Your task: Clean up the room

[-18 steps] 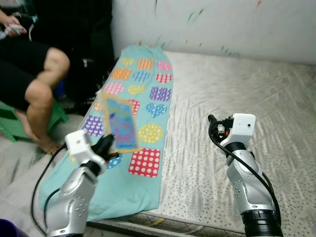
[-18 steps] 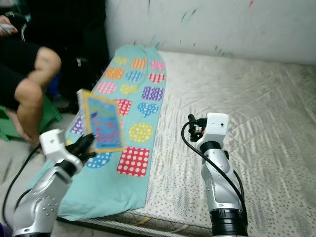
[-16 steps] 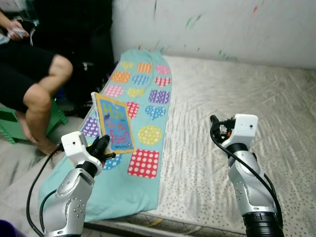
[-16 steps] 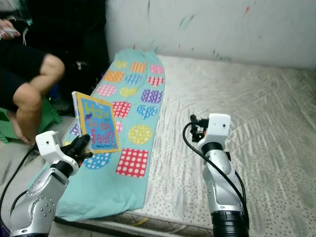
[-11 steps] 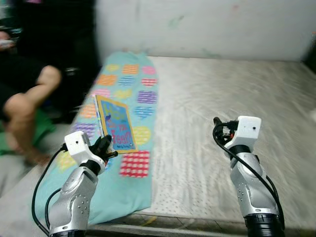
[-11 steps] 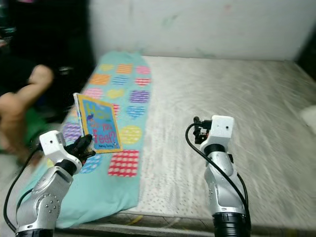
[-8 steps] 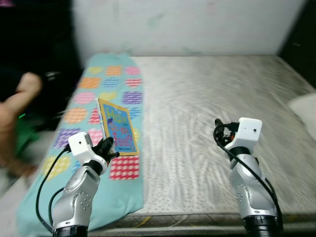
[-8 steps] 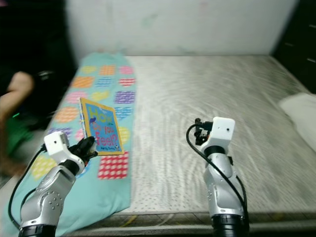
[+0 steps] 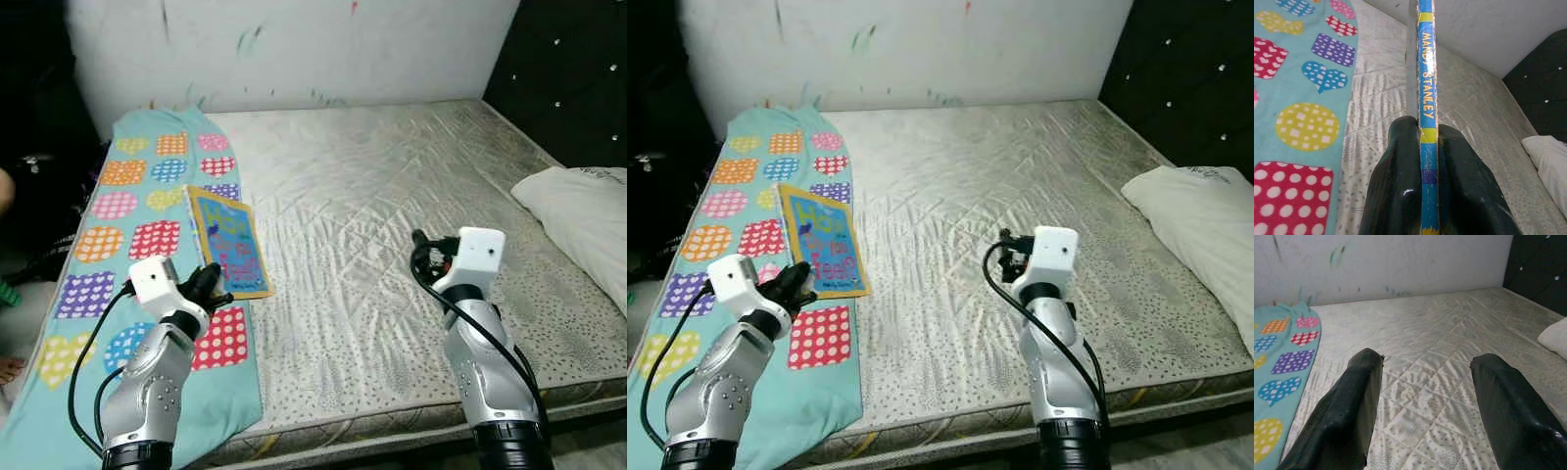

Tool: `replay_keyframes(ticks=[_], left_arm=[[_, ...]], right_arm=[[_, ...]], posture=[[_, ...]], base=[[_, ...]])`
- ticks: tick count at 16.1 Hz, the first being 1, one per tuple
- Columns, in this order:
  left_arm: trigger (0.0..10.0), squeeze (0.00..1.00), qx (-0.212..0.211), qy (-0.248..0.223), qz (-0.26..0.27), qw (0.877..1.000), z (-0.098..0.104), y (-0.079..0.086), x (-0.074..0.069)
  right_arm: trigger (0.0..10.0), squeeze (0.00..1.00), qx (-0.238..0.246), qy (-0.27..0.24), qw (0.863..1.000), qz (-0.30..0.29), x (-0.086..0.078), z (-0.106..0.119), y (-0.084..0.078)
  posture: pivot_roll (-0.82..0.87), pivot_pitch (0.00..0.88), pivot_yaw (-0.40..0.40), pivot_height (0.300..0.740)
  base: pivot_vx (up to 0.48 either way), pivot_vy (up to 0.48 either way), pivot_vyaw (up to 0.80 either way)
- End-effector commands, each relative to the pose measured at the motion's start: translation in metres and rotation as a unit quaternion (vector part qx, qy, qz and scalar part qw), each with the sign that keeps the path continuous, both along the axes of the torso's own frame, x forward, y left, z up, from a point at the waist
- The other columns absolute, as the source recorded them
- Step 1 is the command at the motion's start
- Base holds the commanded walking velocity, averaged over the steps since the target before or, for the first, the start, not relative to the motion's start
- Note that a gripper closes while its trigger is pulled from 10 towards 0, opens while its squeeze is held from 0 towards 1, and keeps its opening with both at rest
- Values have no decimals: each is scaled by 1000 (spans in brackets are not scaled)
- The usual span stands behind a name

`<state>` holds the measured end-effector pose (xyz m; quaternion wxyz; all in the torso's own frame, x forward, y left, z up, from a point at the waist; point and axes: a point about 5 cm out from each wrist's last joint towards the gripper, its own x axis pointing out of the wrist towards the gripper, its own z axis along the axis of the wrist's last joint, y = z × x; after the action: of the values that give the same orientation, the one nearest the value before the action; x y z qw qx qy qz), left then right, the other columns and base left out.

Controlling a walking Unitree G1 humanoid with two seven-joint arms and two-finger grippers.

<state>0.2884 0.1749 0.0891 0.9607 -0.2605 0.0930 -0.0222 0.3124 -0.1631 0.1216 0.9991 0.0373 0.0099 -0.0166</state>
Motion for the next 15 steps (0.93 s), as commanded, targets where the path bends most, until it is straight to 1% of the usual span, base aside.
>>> replay_keyframes(ticks=[1, 2, 7, 11, 15], left_arm=[[10000, 0, 1, -20, 1, 1000, 9, 1, 2], [10000, 0, 1, -20, 1, 1000, 8, 1, 2], [10000, 0, 6, -13, -9, 1000, 4, -3, -3], [10000, 0, 3, -16, -10, 1000, 5, -5, 0], [10000, 0, 5, -21, -9, 1000, 7, -4, 2]], right_arm=[[10000, 0, -1, 0, 1000, 1, 2, 1, 2], [10000, 0, -1, 1, 1000, 1, 2, 0, 2], [10000, 0, -3, 5, 1000, -2, -2, -2, 0], [10000, 0, -7, 1, 1000, 6, 2, 0, 2], [10000, 0, -9, -2, 1000, 12, 4, 2, 3]], posture=[[-99, 14, 13, 740], [-100, 23, 16, 740], [-103, 25, 21, 740], [-99, 13, 11, 740], [-100, 7, 7, 740]], base=[[0, 0, 0], [0, 0, -450], [0, 0, -740], [0, 0, 0], [0, 355, 0]])
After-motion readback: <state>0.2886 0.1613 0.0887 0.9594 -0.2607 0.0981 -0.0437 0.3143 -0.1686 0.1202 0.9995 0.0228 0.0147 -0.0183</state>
